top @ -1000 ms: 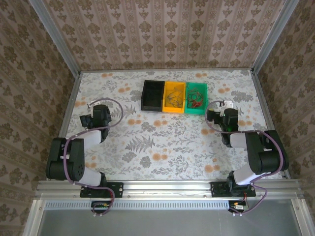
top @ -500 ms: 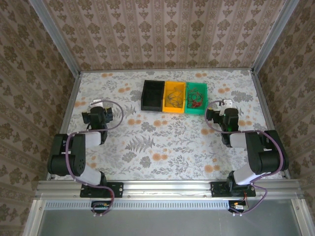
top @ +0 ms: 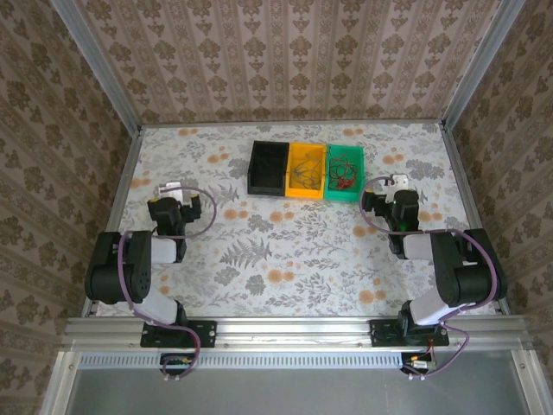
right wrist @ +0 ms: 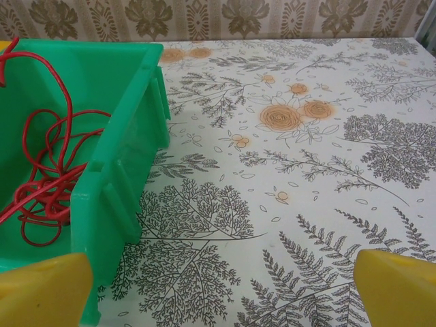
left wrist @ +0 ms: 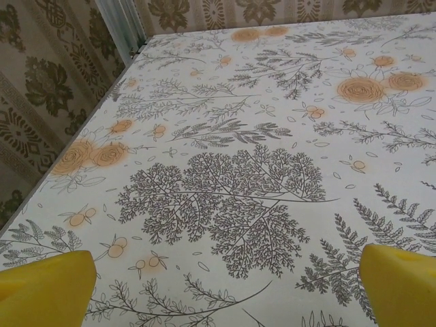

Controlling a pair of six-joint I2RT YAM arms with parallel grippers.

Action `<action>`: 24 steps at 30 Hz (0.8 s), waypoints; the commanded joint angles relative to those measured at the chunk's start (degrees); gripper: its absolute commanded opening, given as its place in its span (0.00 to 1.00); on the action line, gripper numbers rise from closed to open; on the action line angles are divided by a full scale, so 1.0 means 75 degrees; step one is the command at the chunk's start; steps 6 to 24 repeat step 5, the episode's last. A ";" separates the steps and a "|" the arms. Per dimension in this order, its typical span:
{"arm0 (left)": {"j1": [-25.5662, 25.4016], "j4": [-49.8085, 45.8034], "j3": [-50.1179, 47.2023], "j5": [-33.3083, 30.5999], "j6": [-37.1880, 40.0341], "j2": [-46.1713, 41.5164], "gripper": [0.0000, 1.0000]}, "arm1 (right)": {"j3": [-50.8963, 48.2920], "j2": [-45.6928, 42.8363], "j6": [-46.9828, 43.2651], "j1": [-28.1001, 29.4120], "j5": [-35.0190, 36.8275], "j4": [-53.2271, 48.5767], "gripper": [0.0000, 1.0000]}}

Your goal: Untangle the cables

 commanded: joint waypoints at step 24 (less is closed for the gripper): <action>0.0023 0.0275 0.0022 0.0163 0.0046 -0.0026 1.00 | -0.0045 -0.0021 0.0053 -0.0027 -0.0195 0.0200 1.00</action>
